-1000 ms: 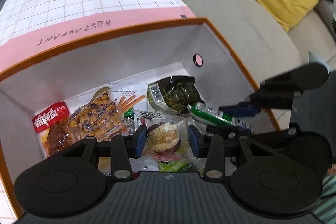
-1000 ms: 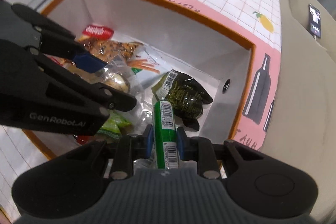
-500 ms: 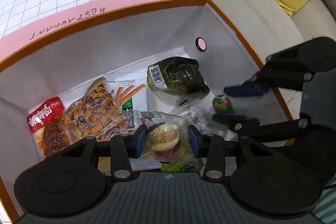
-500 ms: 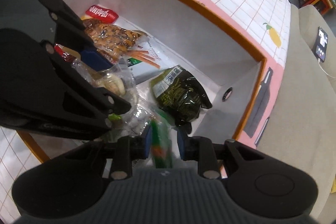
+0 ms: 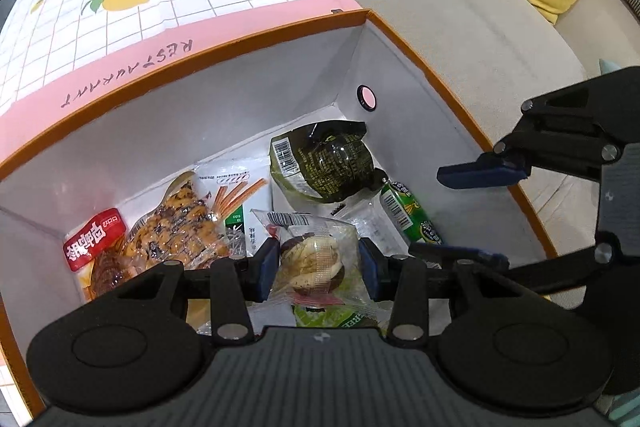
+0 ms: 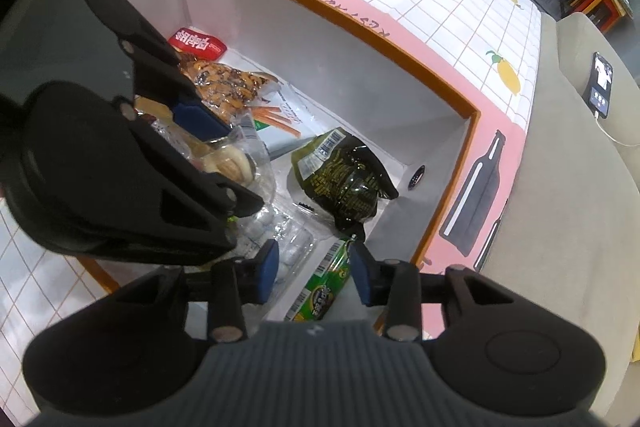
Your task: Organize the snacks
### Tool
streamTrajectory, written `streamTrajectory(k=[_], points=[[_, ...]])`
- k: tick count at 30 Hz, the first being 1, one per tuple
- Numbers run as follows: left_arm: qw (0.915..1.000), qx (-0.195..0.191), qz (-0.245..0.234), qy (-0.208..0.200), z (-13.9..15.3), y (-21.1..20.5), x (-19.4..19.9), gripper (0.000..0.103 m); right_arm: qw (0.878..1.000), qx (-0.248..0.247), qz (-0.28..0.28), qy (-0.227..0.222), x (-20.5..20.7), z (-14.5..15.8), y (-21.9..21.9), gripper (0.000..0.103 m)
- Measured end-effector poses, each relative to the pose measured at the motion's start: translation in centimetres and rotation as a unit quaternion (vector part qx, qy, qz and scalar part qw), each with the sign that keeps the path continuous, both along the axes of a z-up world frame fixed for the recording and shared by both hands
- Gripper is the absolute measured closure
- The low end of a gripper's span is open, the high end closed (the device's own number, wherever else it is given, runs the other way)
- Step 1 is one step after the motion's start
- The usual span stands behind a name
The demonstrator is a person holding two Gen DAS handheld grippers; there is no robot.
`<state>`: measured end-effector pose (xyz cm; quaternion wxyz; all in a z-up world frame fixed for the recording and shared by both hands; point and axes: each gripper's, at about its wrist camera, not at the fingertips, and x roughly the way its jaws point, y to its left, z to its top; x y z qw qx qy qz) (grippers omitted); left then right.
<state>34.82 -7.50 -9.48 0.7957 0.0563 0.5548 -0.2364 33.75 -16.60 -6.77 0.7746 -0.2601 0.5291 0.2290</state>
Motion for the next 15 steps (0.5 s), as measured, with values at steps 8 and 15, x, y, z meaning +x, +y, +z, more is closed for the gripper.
streamTrajectory(k=[8,15], points=[[1.0000,0.005,-0.001,-0.001,-0.41,-0.55,-0.07,0.054,1.000,0.003,-0.006,-0.003,-0.35,0.15,-0.66,0.063],[0.9997,-0.006,0.020,-0.015,-0.59,-0.20,-0.25,0.040,1.000,0.005,-0.008,-0.005,-0.75,0.21,-0.88,0.061]])
